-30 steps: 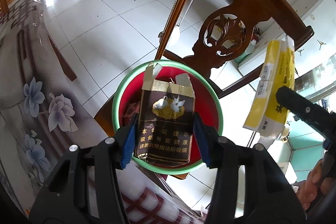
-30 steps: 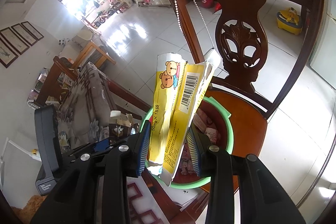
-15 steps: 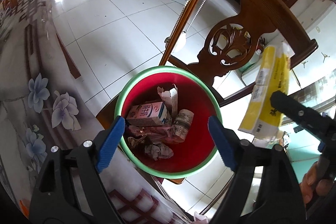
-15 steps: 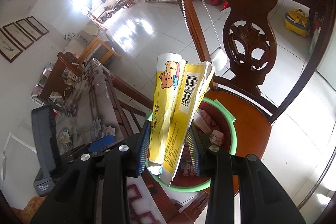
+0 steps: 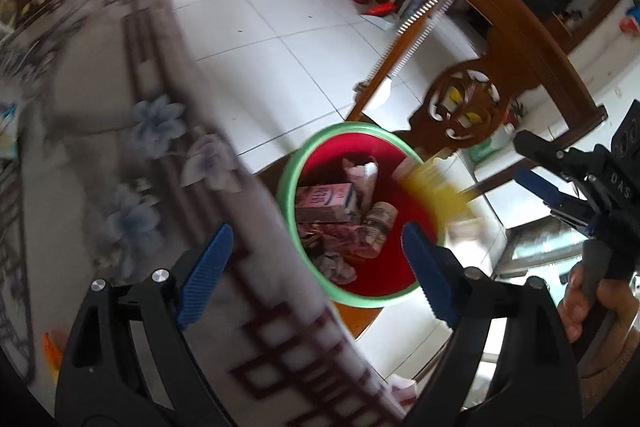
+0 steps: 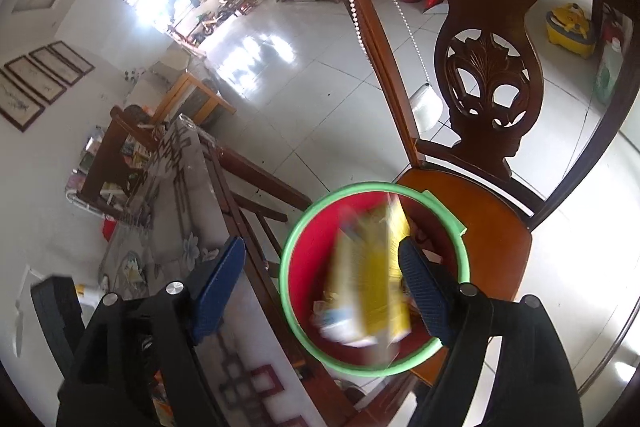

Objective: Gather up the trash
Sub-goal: 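Open both tools to drop the box and carton into the bucket, then grasp the orange snack bag with the right tool while the left tool approaches the blue-white wrapper, then grasp the blue-white snack wrapper with the left tool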

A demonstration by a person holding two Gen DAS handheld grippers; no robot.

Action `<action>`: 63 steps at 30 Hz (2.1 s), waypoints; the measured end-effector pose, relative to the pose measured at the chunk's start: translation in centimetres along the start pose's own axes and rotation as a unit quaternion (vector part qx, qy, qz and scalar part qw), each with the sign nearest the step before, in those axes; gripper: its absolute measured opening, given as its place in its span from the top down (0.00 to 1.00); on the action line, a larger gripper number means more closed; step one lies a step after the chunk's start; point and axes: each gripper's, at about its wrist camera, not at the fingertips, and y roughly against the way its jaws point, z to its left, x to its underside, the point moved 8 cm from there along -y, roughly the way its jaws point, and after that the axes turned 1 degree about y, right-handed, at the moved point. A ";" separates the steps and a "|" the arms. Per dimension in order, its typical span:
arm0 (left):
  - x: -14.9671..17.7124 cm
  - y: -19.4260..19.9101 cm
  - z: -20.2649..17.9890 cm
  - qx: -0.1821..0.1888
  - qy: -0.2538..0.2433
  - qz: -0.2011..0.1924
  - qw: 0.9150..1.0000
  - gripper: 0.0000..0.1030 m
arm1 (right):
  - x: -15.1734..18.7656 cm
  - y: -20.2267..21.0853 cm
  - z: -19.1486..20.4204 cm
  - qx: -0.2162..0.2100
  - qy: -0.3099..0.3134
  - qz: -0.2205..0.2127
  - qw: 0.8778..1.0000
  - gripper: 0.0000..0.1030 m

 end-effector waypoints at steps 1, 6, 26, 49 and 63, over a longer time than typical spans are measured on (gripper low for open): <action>0.1 0.3 0.5 -0.004 0.004 -0.002 1.000 0.18 | 0.0 -0.1 0.2 0.001 0.002 0.002 1.000 0.25; 0.7 1.5 3.0 -0.012 0.029 -0.011 0.999 0.18 | 0.5 -0.7 1.8 0.000 0.016 0.011 1.000 0.25; 6.1 13.0 17.8 -0.027 0.109 -0.081 0.990 0.13 | 11.6 -5.8 18.1 -0.034 0.133 0.106 0.985 0.21; 12.9 19.0 35.2 -0.104 0.192 -0.098 0.971 0.12 | 30.3 -12.2 29.8 -0.022 0.444 0.335 0.831 0.62; -0.1 11.8 33.8 -0.126 0.067 -0.090 0.986 0.09 | 25.3 -9.0 28.4 -0.073 0.207 0.202 0.955 0.60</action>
